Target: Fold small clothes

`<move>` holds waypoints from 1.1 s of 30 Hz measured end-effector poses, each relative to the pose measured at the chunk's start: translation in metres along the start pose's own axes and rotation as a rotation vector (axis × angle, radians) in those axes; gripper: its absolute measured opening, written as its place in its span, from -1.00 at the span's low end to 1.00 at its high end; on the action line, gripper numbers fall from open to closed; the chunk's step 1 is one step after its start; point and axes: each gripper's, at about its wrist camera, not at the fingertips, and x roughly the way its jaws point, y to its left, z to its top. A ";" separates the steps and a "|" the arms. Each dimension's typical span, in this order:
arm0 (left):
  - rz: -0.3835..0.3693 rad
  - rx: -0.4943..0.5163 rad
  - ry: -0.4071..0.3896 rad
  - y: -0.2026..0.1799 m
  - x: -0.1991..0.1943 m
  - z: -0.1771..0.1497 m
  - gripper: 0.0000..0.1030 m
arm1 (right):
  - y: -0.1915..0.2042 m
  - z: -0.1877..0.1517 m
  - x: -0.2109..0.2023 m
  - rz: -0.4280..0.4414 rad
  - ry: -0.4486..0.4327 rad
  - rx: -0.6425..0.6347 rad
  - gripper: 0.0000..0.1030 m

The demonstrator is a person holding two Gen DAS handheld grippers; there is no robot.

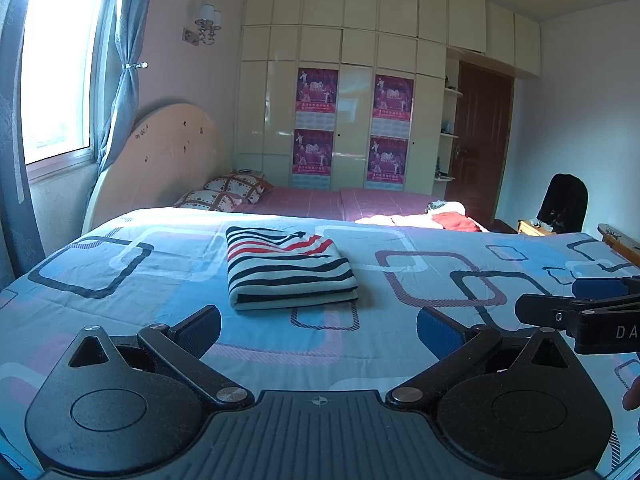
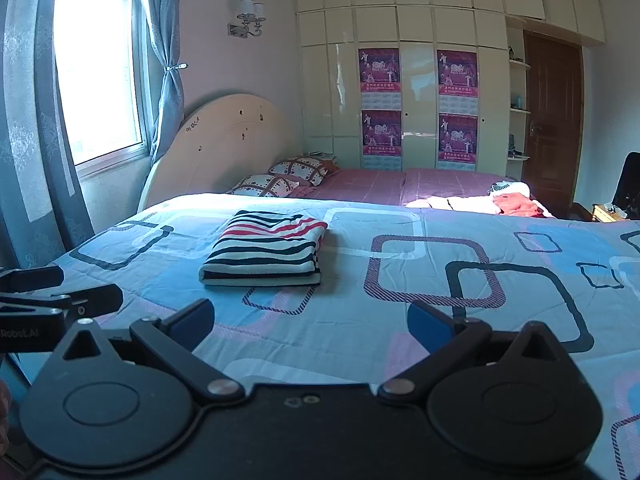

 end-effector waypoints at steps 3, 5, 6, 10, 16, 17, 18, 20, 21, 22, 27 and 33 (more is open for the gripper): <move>0.000 0.002 -0.001 0.000 0.001 0.000 1.00 | 0.000 0.000 0.000 0.000 0.000 0.001 0.99; 0.001 0.005 -0.002 0.000 0.001 0.001 1.00 | 0.000 0.001 0.000 -0.002 -0.002 0.002 0.99; 0.001 0.005 -0.003 0.000 0.002 0.002 1.00 | 0.000 0.001 0.000 -0.004 -0.002 0.003 0.99; 0.000 0.007 -0.004 -0.001 0.002 0.001 1.00 | 0.000 0.003 0.000 -0.005 -0.005 0.002 0.99; -0.005 0.009 -0.005 -0.003 0.003 0.001 1.00 | 0.000 0.002 0.000 -0.006 -0.004 0.002 0.99; -0.006 0.009 -0.006 -0.003 0.002 0.002 1.00 | 0.000 0.002 0.000 -0.006 -0.004 0.003 0.99; -0.005 0.009 -0.008 -0.004 0.002 0.002 1.00 | 0.000 0.002 -0.001 -0.007 -0.007 0.002 0.99; -0.003 0.013 -0.009 -0.005 0.002 0.002 1.00 | -0.001 0.001 -0.002 -0.009 -0.010 0.000 0.99; -0.002 0.015 -0.009 -0.005 0.002 0.002 1.00 | -0.001 0.001 -0.001 -0.009 -0.010 0.001 0.99; -0.001 0.017 -0.010 -0.005 0.002 0.002 1.00 | -0.001 0.001 -0.001 -0.009 -0.010 0.001 0.99; -0.004 0.027 -0.014 -0.005 0.001 0.003 1.00 | -0.001 0.001 -0.001 -0.008 -0.012 -0.001 0.99; 0.010 0.028 -0.014 -0.004 0.001 0.003 1.00 | 0.002 0.000 -0.001 -0.010 -0.009 -0.005 0.99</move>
